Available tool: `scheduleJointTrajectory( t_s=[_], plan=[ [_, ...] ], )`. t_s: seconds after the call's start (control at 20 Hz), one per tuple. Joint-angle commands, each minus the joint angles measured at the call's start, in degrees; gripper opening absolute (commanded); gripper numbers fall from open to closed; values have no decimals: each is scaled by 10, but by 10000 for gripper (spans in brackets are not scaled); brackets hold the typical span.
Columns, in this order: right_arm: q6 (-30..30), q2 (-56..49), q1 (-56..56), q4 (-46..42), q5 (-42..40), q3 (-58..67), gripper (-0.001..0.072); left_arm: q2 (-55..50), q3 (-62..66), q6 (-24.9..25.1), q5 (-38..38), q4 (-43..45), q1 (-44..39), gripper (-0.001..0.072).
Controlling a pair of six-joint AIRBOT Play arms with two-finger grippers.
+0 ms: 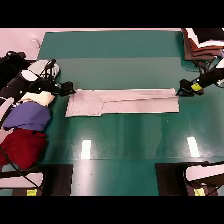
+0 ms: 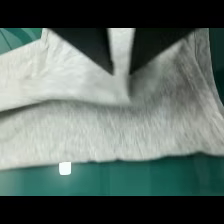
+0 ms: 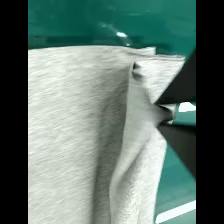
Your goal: Fold the shirts.
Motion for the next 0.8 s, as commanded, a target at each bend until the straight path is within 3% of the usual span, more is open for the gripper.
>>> scheduleJointTrajectory(
  t_s=[0.0, 0.05, 0.1, 0.2, 0.3, 0.4, 0.5, 0.65, 0.75],
  plan=[
    [-26, -31, -13, 66, -25, 8, 348, -11, 32, -33, 9, -5, 0, 501],
    [-45, -28, -25, 70, -19, 3, 378, -11, 47, -35, -2, -5, 0, 492],
    [-57, -26, -39, 70, -14, -2, 461, -11, 61, -35, -17, -6, 0, 472],
    [-70, -24, -80, 70, -5, -20, 543, -10, 72, -17, -50, -10, -10, 27],
    [-76, -25, -122, 82, -17, -55, 558, -11, 71, -14, -59, -7, -44, 23],
    [-111, -40, -150, 122, -23, -91, 549, -14, 71, -17, -19, -7, -87, 22],
    [-132, -61, -158, 170, -31, -124, 404, -26, 71, -47, 10, -7, -129, 22],
    [-161, -83, -139, 251, -62, -145, 399, -54, 73, -52, 38, -9, -182, 22],
    [-165, -88, -113, 257, -71, -136, 272, -80, 90, -64, 62, -11, -206, 22]
  ],
)
